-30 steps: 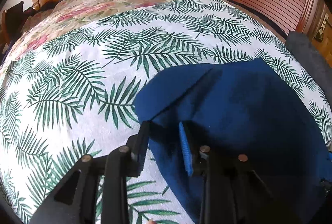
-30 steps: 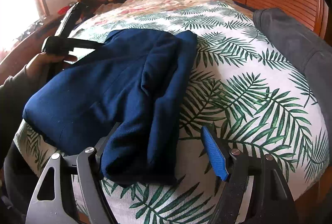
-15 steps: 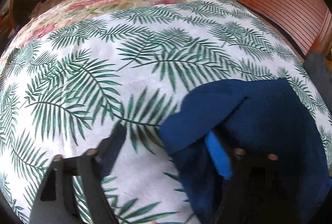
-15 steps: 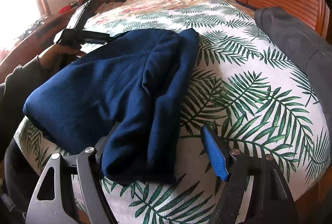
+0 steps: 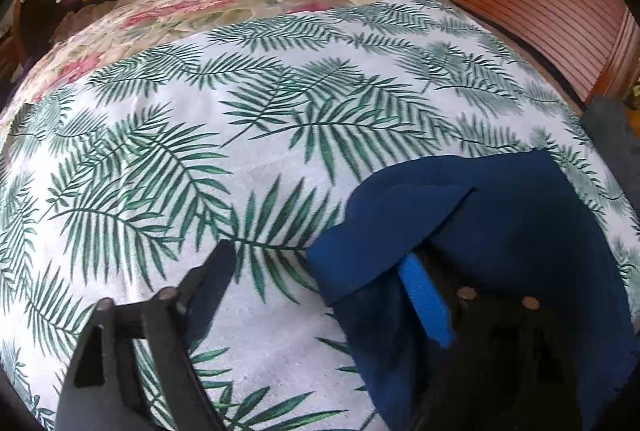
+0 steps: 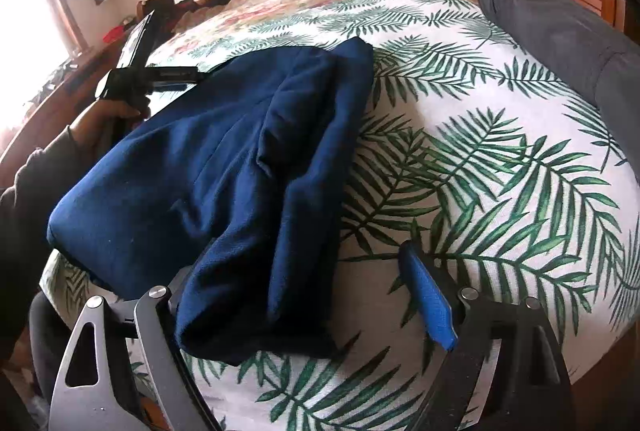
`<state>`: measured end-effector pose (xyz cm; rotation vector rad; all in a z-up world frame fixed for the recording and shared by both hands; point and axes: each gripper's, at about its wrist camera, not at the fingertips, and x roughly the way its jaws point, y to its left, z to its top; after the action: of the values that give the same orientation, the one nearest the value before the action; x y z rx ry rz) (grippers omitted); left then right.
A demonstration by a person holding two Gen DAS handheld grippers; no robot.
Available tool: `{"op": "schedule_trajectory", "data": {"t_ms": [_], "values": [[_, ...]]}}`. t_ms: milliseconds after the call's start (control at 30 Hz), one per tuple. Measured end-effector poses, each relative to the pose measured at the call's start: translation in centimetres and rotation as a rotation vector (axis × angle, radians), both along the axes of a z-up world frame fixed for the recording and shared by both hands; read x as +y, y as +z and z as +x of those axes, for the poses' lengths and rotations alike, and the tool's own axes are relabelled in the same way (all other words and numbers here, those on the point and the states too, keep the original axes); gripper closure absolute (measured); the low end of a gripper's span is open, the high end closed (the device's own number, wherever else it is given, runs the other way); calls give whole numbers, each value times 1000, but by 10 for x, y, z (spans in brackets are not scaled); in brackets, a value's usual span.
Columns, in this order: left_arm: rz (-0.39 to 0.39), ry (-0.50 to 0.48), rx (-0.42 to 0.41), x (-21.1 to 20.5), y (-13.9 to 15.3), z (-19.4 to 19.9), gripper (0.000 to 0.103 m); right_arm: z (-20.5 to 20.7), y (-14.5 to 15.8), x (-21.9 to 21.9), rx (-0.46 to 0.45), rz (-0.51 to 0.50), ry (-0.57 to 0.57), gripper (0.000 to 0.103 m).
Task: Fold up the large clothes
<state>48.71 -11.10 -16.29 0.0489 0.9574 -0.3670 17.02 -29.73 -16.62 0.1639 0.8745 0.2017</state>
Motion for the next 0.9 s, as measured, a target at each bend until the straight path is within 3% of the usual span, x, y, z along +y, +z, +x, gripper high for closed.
{"op": "schedule_trajectory", "data": {"t_ms": [100,133,200,233,267,300,333,400,633,900], "values": [[-58,-15,36,1,-1,3,37,1,1,6,5,32,39,35],[-88,-20,53,3,-1,5,40,1,1,9,8,48,60,48],[-155,-47,83,3,-2,5,62,4,0,14,21,60,78,55],[-152,-46,78,2,-1,4,65,4,1,15,14,55,87,64],[-139,-60,70,-2,1,2,76,3,2,15,7,55,94,72],[-128,-69,59,-5,4,-1,84,3,4,14,0,55,97,75],[-104,-65,43,-9,8,-4,86,2,7,12,-10,61,103,79],[-57,-53,-7,-15,20,-12,91,1,14,10,-32,73,106,83],[-11,-42,-163,-32,78,-41,94,2,50,10,-133,5,148,87],[-16,-34,-324,-77,152,-65,96,14,95,-21,-242,-108,148,89]]}}
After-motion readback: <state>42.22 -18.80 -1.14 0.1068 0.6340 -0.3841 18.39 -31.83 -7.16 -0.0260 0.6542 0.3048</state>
